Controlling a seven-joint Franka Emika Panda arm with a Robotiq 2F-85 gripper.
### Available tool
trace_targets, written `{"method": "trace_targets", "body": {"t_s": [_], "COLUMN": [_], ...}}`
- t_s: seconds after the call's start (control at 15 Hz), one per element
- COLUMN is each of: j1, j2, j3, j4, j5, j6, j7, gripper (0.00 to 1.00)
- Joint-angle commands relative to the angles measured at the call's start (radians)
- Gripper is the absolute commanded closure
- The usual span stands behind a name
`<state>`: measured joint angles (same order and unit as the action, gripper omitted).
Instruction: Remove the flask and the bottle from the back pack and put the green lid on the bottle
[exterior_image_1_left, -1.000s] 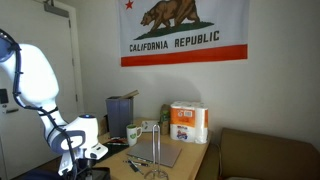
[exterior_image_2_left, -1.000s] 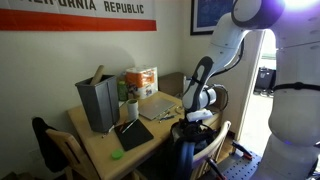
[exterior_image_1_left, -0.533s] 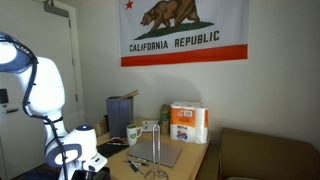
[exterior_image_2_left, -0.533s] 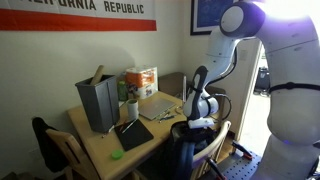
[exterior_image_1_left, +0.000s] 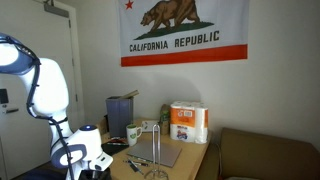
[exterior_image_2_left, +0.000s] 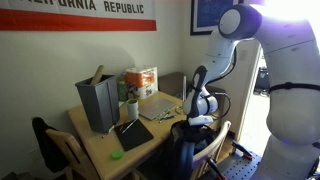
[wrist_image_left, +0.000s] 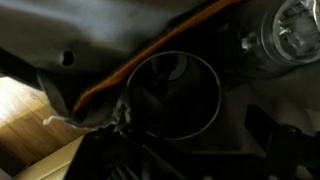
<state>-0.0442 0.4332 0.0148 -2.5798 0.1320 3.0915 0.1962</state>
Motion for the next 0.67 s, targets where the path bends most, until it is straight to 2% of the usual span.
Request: {"method": "trace_targets", "body": {"t_s": [0.0,0.07,0.6], "j1": [-0.021,-0.026,-0.023], "j2": [0.019,0.024,0.044], "j3": [0.026,0.035,0.044], "j4": [0.027,0.03,0.039], "j5": [0.008,0.01,0.01], "j6": [0.012,0.013,0.013], "j7": [-0.037,-0.041,-0.04], "gripper": [0.22,0.26,0.88]}}
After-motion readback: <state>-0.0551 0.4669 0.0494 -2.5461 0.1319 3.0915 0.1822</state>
